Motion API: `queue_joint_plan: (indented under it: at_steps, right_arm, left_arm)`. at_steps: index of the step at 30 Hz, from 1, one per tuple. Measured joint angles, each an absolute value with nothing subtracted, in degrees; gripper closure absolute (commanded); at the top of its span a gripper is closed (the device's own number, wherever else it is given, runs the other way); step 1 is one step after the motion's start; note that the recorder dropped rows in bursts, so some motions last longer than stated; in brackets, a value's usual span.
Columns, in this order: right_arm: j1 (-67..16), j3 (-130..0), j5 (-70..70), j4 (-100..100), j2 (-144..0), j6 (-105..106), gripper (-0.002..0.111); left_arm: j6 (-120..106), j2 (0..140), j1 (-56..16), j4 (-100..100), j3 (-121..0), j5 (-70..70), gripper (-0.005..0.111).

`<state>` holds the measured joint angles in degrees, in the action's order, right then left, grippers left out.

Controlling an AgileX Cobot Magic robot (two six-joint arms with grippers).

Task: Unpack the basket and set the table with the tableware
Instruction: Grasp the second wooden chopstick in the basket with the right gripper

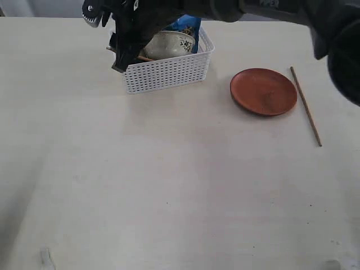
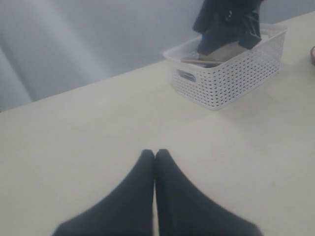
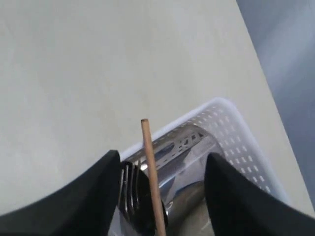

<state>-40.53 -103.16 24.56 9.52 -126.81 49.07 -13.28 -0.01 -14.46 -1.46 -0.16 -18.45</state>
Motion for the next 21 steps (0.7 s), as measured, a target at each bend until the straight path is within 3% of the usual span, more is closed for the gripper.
queue_joint_plan:
  at_steps: [17,19,21]
  right_arm:
    - [-40.76,-111.39,30.20,-1.93,-134.36,44.83,0.059]
    - [-40.76,-111.39,29.76,-2.20,-134.39,44.83,0.068]
    - [-40.76,-111.39,29.76,-2.46,-134.62,44.97,0.091]
  left_arm:
    - [-13.28,-0.01,-14.46,-1.46,-0.16,-18.45,0.107]
    - [-13.28,-0.01,-14.46,-1.46,-0.16,-18.45,0.107]
    - [-13.28,-0.01,-14.46,-1.46,-0.16,-18.45,0.107]
